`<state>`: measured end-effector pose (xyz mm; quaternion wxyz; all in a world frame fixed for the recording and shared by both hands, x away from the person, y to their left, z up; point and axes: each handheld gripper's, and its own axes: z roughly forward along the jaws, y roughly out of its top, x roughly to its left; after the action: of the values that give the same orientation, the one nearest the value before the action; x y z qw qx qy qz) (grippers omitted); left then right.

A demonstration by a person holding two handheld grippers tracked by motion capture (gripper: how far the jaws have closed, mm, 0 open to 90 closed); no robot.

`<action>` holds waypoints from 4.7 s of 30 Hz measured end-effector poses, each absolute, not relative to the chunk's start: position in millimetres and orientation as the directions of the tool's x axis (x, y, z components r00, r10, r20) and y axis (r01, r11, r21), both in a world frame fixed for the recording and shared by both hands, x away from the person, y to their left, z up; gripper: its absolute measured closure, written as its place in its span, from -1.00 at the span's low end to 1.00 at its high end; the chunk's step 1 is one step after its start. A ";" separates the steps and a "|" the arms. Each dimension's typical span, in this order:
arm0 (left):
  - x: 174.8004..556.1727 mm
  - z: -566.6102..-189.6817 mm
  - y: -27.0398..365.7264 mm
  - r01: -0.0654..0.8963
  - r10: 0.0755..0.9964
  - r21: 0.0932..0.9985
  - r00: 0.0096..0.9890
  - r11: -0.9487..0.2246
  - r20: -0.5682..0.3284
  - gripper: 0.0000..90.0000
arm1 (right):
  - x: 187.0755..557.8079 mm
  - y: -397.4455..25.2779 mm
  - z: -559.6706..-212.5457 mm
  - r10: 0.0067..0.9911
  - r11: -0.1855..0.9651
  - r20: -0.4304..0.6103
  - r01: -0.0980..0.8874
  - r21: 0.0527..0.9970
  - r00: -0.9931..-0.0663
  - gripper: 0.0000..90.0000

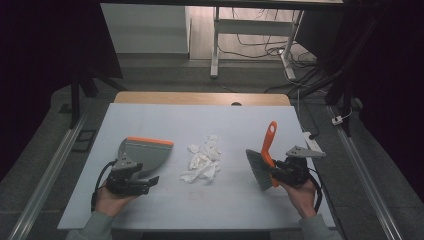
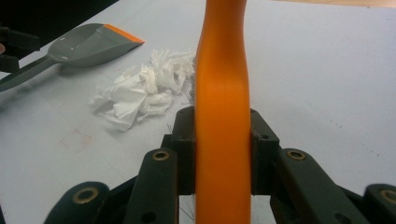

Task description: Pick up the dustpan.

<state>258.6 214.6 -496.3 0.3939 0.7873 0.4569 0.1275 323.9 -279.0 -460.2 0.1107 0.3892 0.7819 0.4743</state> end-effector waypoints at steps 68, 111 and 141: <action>277.0 -471.8 234.1 0.796 0.919 0.535 0.386 -0.285 -0.084 -0.60 | 319.8 -282.0 -458.0 0.729 0.237 0.182 0.493 0.837 -0.660 0.55; 288.3 -521.5 250.0 0.862 0.938 0.496 0.253 -0.107 -0.237 0.21 | 319.7 -280.4 -460.2 0.735 0.252 0.168 0.494 0.832 -0.657 0.55; 282.1 -511.7 259.8 0.810 0.929 0.572 0.301 -0.130 -0.214 0.38 | 319.3 -283.9 -457.9 0.742 0.237 0.167 0.487 0.841 -0.649 0.55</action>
<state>282.1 259.8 -511.7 0.3077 0.7455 0.5832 0.0971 319.3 -283.9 -457.9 0.1346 0.3966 0.7748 0.4736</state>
